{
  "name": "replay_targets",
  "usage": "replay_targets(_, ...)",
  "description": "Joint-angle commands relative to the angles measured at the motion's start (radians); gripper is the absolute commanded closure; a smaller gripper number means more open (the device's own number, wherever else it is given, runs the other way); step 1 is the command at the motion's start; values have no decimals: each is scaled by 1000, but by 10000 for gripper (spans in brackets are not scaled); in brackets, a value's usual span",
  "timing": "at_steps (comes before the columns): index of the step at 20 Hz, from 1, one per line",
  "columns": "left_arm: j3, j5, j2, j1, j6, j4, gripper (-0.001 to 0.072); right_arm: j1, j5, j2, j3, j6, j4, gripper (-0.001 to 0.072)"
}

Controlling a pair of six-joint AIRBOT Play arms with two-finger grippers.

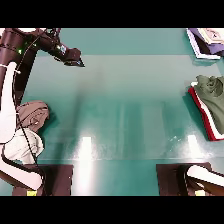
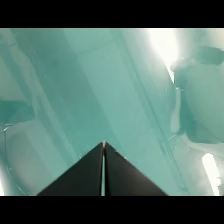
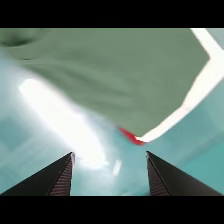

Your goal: Fold the shirts.

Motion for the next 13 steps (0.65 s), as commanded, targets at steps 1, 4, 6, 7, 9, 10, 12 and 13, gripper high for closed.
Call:
replay_targets(1,0,-5,1,0,1,0,682,75,-67,58,-9,8,134,263)
replay_targets(4,0,23,1,0,1,0,682,198,-129,127,-10,5,201,692)
replay_targets(6,0,41,1,0,1,0,682,300,-172,168,-10,5,204,692)
replay_targets(7,0,50,1,0,1,0,682,353,-191,185,-10,5,200,692)
replay_targets(9,0,64,1,0,1,0,682,449,-225,204,-9,5,198,692)
replay_targets(10,0,71,1,0,1,0,682,488,-236,211,-10,4,198,692)
replay_targets(12,0,79,1,0,1,0,682,548,-240,212,-10,4,198,692)
replay_targets(13,0,82,1,0,1,0,682,568,-239,212,-10,4,198,692)
